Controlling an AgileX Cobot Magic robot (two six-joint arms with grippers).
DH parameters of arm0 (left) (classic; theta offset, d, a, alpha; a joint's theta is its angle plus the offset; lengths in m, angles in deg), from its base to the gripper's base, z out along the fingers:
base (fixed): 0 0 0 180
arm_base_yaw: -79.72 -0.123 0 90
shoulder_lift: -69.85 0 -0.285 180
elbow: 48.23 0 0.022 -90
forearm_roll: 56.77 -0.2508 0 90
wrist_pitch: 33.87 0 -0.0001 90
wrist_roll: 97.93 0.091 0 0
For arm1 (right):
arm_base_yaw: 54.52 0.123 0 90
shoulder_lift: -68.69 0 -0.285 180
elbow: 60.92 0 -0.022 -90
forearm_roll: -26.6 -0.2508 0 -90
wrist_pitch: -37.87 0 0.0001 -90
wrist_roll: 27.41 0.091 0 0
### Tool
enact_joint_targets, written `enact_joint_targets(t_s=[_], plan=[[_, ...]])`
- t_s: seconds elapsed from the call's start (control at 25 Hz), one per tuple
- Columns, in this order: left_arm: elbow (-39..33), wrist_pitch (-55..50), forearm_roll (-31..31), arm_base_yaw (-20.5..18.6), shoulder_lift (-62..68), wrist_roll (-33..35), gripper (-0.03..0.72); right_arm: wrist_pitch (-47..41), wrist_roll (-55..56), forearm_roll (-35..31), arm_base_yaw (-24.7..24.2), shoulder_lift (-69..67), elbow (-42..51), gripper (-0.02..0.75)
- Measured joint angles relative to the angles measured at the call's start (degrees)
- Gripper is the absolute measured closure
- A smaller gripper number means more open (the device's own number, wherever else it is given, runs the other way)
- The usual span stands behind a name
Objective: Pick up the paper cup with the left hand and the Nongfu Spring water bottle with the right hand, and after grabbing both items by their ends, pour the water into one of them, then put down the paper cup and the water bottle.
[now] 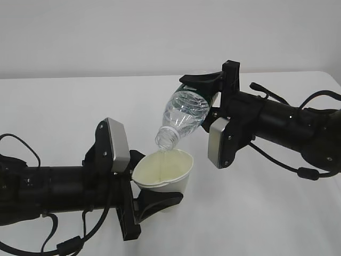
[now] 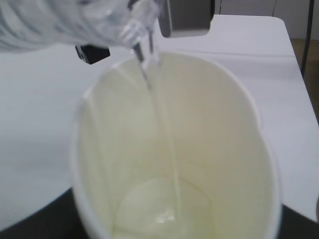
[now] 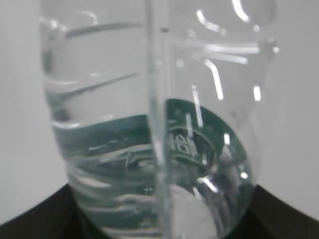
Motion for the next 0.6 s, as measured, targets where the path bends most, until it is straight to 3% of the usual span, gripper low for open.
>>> enact_joint_targets(t_s=[0.6], plan=[[0.00, -0.02, 0.00, 0.00, 0.00, 0.00, 0.262, 0.00, -0.51, 0.00, 0.00, 0.00, 0.00, 0.281]])
